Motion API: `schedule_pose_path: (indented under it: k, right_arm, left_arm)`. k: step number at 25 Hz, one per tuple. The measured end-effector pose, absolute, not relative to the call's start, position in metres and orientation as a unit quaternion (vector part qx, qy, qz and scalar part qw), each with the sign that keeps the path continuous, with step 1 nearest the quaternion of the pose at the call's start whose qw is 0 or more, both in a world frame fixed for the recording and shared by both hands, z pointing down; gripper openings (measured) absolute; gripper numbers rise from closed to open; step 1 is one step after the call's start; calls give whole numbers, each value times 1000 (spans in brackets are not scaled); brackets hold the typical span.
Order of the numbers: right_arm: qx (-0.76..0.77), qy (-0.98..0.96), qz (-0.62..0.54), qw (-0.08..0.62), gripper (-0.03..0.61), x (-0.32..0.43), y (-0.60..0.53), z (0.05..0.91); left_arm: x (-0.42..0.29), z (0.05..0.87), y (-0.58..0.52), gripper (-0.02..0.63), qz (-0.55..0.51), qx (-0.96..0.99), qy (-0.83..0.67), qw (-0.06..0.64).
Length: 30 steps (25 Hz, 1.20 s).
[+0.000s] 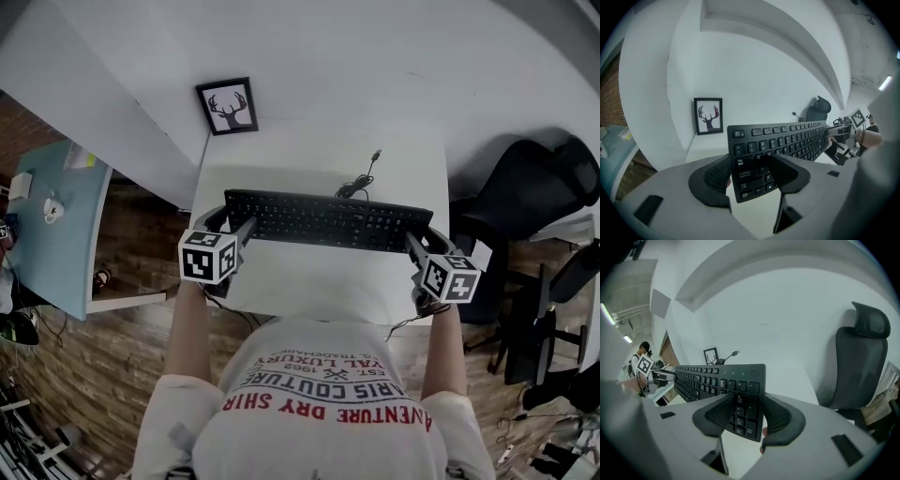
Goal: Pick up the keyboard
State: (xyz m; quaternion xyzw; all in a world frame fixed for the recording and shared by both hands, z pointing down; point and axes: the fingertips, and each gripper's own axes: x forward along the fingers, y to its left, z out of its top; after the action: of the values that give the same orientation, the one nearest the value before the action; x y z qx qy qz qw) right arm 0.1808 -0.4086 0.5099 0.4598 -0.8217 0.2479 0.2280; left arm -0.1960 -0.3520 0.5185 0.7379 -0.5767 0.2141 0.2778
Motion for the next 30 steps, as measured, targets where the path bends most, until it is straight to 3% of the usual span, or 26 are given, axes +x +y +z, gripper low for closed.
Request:
schedule_pose_path:
  k: [15, 30]
  right_arm:
    - [477, -851, 159, 154, 210, 177, -449, 387]
    - [492, -848, 137, 140, 209, 179, -457, 352]
  left_arm:
    - [-201, 390, -400, 279, 151, 770, -600, 158]
    - [-201, 346, -419, 279, 139, 775, -604, 120]
